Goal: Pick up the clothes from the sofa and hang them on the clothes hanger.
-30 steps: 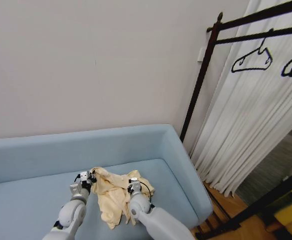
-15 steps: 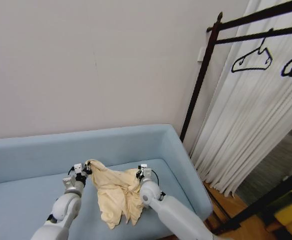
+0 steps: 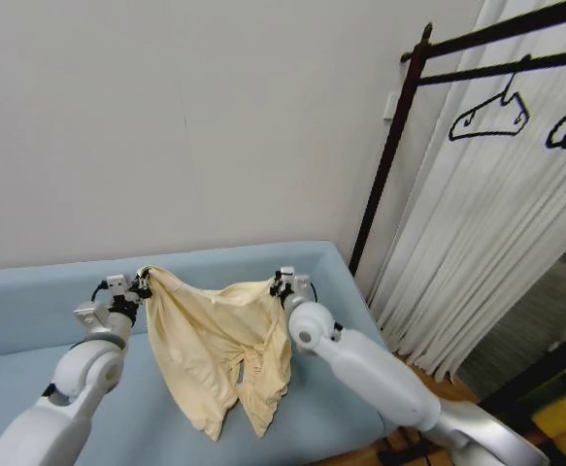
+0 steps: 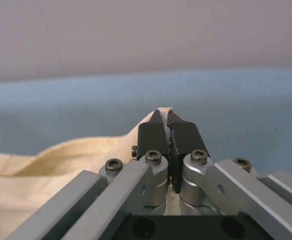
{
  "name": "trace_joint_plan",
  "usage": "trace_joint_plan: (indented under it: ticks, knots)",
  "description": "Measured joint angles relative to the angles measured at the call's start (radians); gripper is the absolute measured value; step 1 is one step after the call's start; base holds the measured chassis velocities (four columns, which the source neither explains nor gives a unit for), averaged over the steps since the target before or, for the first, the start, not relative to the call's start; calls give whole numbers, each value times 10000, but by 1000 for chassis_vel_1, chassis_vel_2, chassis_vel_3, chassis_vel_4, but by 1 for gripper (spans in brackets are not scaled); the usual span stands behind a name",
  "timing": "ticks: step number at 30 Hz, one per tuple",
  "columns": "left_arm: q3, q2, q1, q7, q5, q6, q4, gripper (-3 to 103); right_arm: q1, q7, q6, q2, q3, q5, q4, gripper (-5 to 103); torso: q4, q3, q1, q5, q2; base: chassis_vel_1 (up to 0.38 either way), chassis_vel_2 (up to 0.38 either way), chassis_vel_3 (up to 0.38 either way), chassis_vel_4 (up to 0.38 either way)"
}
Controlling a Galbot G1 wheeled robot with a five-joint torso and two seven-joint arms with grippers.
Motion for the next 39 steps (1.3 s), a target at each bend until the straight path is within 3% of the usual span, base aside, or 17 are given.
trace_joint_plan:
  ticks: [7, 16, 24, 31, 39]
  knots:
    - [-286, 974, -836, -478, -1114, 265, -690, 1, 1044, -126, -176, -360, 523, 432, 580, 1, -2, -1, -1, 1, 2, 0, 0, 0, 0]
    - [-891, 1775, -1746, -747, -1987, 350, -496, 1, 2389, -367, -341, -875, 744, 1381, 810, 2, 0, 0, 0, -1, 2, 0, 0, 0, 0]
    - [-1400, 2470, -2673, -946, -2877, 511, -421, 1, 3752, -1299, -643, -976, 1185, 1962, 503, 2, -1, -1, -1, 0, 2, 0, 0, 0, 0]
    - [-1659, 2376, -2182, -904, -2978, 662, -733, 1, 3512, -1447, -778, -1159, 1206, 2168, 779, 2, 2, -1, -1, -1, 2, 0, 0, 0, 0]
    - [-1319, 2477, -1986, -352, -3152, 665, -479, 1, 2174, -1448, -824, -1344, 1076, 2161, 1294, -1, -1, -1, -1, 0, 2, 0, 0, 0, 0]
